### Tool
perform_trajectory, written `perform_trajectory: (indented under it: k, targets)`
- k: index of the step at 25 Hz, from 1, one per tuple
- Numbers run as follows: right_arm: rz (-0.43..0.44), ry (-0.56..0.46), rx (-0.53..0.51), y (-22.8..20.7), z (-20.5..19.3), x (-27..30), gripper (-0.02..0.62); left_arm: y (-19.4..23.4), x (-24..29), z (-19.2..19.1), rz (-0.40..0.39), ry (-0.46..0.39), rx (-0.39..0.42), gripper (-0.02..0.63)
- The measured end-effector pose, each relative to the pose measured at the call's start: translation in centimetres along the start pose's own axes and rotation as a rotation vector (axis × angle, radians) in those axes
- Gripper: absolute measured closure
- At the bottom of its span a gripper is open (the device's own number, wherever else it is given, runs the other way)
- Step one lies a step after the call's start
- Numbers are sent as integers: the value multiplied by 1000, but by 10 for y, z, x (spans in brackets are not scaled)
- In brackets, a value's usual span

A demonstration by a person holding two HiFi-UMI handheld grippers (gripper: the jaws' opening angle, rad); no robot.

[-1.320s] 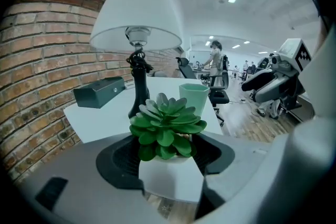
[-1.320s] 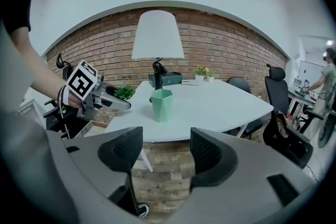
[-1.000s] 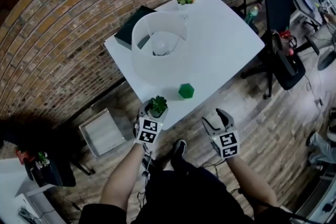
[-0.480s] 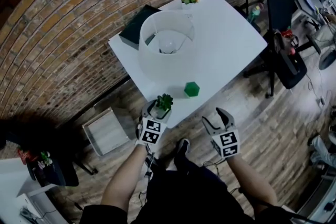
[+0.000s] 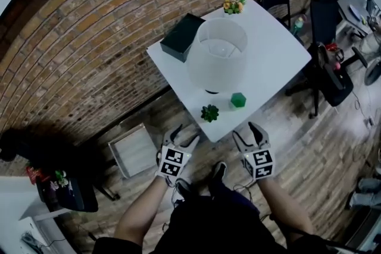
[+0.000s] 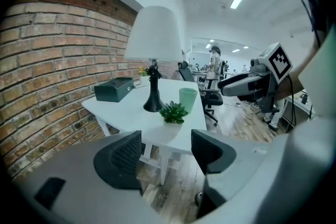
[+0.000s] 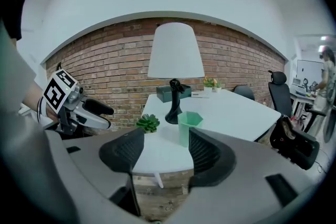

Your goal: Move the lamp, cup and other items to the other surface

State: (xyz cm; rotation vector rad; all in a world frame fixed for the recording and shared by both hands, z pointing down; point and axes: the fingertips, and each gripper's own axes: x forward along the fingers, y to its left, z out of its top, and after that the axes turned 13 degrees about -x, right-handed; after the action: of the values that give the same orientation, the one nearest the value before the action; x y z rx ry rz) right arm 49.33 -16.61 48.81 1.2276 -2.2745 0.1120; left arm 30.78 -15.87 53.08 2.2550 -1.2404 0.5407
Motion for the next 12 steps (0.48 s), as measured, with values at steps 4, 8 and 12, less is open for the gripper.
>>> perform_trajectory:
  k: [4,8,12]
  targets:
    - [6,-86,-8,37,47,-8,334,4,-56,30,-26,-101,-17,347]
    - [19,-169,-24,82,96,-13,352,14,-113,50,-32,-200,-22,424]
    - [18,-253,-49,118,139,-18,389,31,-167,66,-7,-297,-36,502]
